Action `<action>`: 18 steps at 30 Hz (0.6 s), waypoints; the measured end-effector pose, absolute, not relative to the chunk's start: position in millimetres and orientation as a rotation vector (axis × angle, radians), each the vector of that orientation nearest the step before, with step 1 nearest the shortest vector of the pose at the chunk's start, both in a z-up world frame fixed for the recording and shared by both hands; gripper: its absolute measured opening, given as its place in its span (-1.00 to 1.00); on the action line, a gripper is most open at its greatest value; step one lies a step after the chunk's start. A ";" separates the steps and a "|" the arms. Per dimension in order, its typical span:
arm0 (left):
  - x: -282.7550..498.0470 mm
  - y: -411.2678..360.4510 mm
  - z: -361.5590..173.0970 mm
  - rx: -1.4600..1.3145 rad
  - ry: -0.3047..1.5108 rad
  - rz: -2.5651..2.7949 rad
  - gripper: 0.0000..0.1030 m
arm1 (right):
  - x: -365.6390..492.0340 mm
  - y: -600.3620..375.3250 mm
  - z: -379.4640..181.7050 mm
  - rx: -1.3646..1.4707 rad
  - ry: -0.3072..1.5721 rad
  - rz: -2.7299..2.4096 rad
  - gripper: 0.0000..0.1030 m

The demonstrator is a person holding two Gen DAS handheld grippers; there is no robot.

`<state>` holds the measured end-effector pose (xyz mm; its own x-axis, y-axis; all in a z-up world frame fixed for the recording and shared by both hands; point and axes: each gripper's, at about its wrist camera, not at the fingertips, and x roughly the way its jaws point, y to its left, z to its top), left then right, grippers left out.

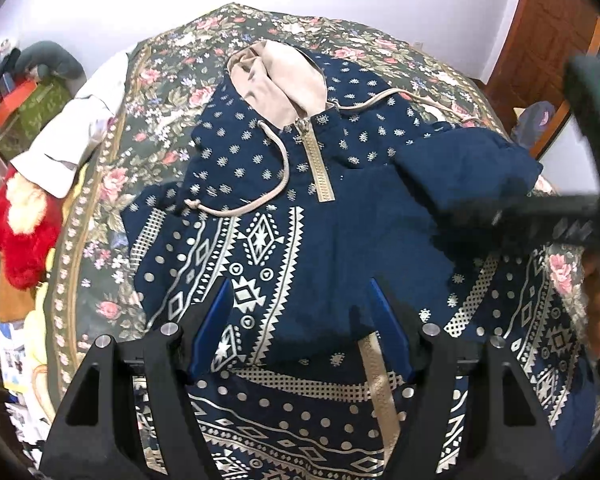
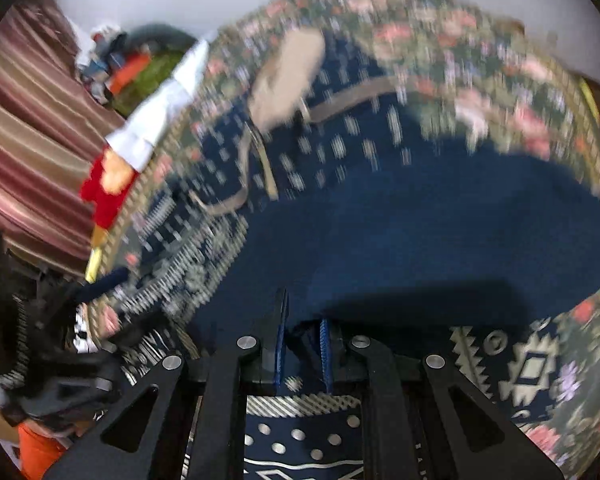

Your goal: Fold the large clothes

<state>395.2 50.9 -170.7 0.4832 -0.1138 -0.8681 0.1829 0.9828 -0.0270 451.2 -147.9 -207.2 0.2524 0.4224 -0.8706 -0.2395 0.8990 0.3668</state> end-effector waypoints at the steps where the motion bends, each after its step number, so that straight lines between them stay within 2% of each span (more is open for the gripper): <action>1: 397.9 49.8 -171.9 0.054 1.058 -0.190 0.33 | 452.9 -149.4 -218.2 0.167 1.280 0.449 -0.79; 3: 402.7 45.8 -173.5 0.019 1.067 -0.207 0.33 | 454.8 -152.9 -232.7 0.156 1.322 0.465 -0.79; 10: 433.0 9.9 -179.2 -0.143 1.102 -0.331 0.33 | 446.0 -159.6 -221.3 0.089 1.331 0.530 -0.79; 18: 467.8 -42.5 -216.2 -0.074 1.207 -0.358 0.33 | 435.7 -174.4 -224.1 0.081 1.321 0.567 -0.79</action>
